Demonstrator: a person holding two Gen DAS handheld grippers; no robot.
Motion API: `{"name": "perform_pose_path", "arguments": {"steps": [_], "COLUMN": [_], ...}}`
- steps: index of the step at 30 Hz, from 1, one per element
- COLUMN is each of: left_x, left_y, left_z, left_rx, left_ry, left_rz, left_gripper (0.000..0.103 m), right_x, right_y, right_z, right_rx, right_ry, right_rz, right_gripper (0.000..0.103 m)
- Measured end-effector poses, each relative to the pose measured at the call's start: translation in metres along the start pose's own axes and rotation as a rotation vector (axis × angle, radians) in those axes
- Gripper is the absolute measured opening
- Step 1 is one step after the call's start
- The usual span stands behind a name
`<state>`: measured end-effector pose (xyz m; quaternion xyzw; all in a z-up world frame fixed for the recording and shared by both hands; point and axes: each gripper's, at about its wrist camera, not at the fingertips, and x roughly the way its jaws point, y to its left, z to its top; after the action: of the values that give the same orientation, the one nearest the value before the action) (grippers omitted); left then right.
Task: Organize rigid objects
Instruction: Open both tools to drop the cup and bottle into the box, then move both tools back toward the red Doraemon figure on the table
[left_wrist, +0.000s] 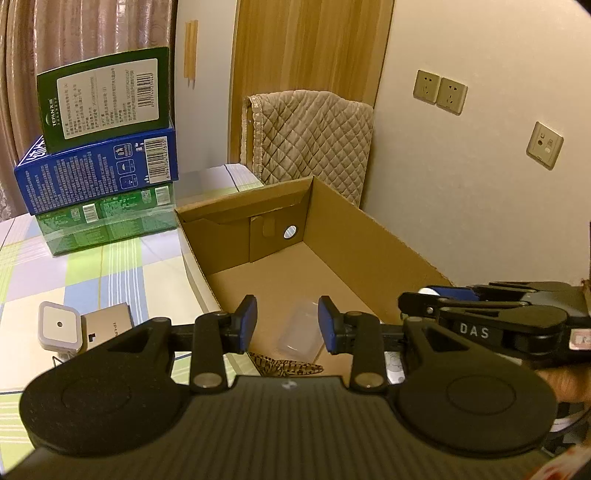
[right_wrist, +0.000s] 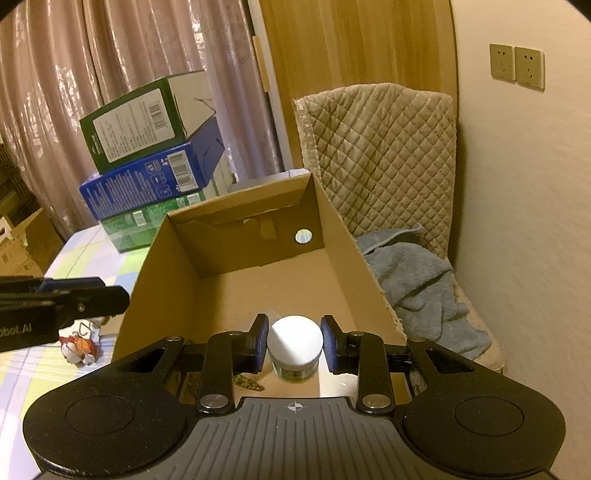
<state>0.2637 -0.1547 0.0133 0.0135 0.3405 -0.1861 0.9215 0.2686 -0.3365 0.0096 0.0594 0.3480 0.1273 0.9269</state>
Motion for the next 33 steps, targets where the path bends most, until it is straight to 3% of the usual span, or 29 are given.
{"name": "perform_pose_path", "arguments": {"steps": [3,8,21,26,33], "left_x": [-0.004,-0.014,-0.072,-0.101,-0.139], "left_y": [0.002,0.008,0.024,0.029,0.036], "left_z": [-0.003,-0.008,-0.032,-0.047,-0.067], "left_rx": [-0.005,-0.027,-0.089,-0.099,-0.116], "left_ry": [-0.001,-0.007,-0.019,-0.009,-0.006], "left_rz": [0.006,0.017,0.048,0.072,0.110], "left_gripper": [0.031,0.031,0.033,0.036,0.048], "right_x": [-0.001,-0.013,-0.060,-0.086,-0.111], "right_y": [0.000,-0.001,0.021,0.043,0.081], "right_z": [0.002,0.005,-0.005,-0.013,-0.025], "right_rx": [0.022,0.047,0.070,0.064,0.040], "right_ry": [-0.025,-0.063,-0.081,-0.102,-0.106], "right_rz": [0.041,0.029,0.032,0.037,0.076], "right_gripper": [0.028,0.037,0.041,0.058,0.066]}}
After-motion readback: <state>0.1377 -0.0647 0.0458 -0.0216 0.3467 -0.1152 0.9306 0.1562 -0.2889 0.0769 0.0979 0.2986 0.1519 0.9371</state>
